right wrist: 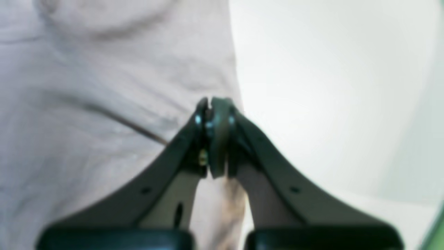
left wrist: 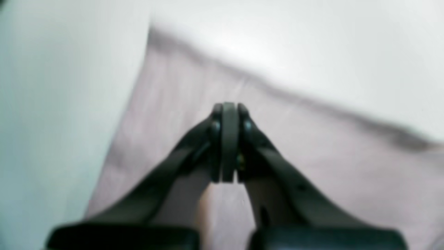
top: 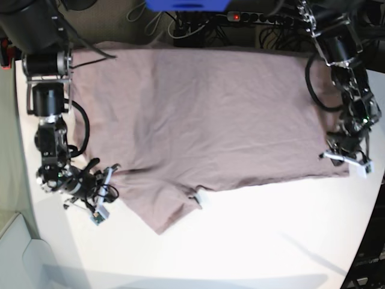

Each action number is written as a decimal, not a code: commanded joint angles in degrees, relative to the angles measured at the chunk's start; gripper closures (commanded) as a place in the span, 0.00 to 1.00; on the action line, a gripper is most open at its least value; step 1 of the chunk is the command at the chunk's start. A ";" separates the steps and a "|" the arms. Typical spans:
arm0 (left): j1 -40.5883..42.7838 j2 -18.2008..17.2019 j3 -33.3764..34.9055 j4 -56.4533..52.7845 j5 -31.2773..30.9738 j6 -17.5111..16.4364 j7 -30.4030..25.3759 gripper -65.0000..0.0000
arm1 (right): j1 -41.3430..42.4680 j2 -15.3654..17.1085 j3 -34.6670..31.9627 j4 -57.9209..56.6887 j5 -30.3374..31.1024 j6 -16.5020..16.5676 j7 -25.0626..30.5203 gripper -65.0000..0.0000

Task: Layout the t-shirt on the table in an organized manner, then fold the t-shirt properly
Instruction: 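Grasp the shirt edges with both grippers and pull them apart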

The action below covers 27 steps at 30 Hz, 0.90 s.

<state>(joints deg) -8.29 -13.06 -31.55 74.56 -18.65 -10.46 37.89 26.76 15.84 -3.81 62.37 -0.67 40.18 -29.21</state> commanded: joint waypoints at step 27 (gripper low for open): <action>-1.07 0.18 5.48 -18.43 -0.11 -0.40 -10.42 1.00 | -1.05 1.26 0.17 -19.07 0.62 -0.23 10.35 1.00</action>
<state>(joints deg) -9.19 -13.08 -26.41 56.34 -19.81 -11.33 23.03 25.32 15.68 -3.86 43.13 3.53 41.85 -15.16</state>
